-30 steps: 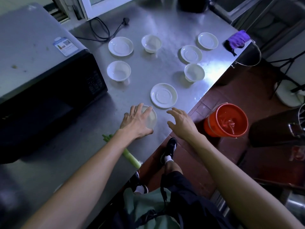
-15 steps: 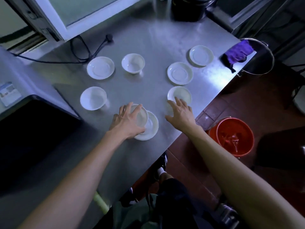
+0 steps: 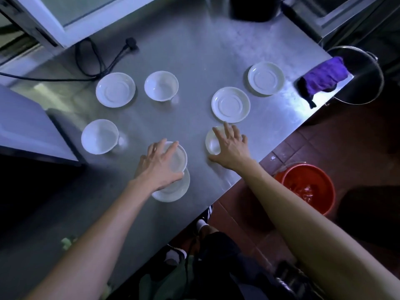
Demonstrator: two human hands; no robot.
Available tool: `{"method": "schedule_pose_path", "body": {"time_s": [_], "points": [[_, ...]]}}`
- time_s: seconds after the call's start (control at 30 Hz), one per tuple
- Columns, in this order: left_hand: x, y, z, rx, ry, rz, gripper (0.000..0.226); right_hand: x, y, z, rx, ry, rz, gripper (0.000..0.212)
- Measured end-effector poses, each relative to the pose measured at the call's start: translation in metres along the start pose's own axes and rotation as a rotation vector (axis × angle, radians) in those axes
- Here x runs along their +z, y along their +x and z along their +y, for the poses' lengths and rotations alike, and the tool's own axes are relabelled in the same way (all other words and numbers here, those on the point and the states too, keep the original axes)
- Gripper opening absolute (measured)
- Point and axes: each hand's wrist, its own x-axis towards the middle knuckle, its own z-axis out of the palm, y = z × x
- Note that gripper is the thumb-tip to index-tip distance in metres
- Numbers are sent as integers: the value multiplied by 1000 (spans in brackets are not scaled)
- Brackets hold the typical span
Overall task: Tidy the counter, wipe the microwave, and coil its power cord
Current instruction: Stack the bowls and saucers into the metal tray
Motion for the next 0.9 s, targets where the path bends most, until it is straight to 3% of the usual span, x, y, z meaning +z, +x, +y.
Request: {"method": "schedule_pose_path", "body": {"time_s": [0.2, 0.4, 0.73, 0.9], "points": [[1, -11, -10, -56, -14, 23, 98, -4, 5, -14, -76, 32, 30, 91], [-4, -51, -47, -167, -84, 82, 101, -5, 0, -70, -227, 19, 50, 97], [12, -196, -121, -414, -255, 261, 98, 24, -74, -209, -545, -76, 70, 93], [25, -294, -155, -534, -282, 271, 100, 42, -138, -275, -699, -151, 61, 96]]}}
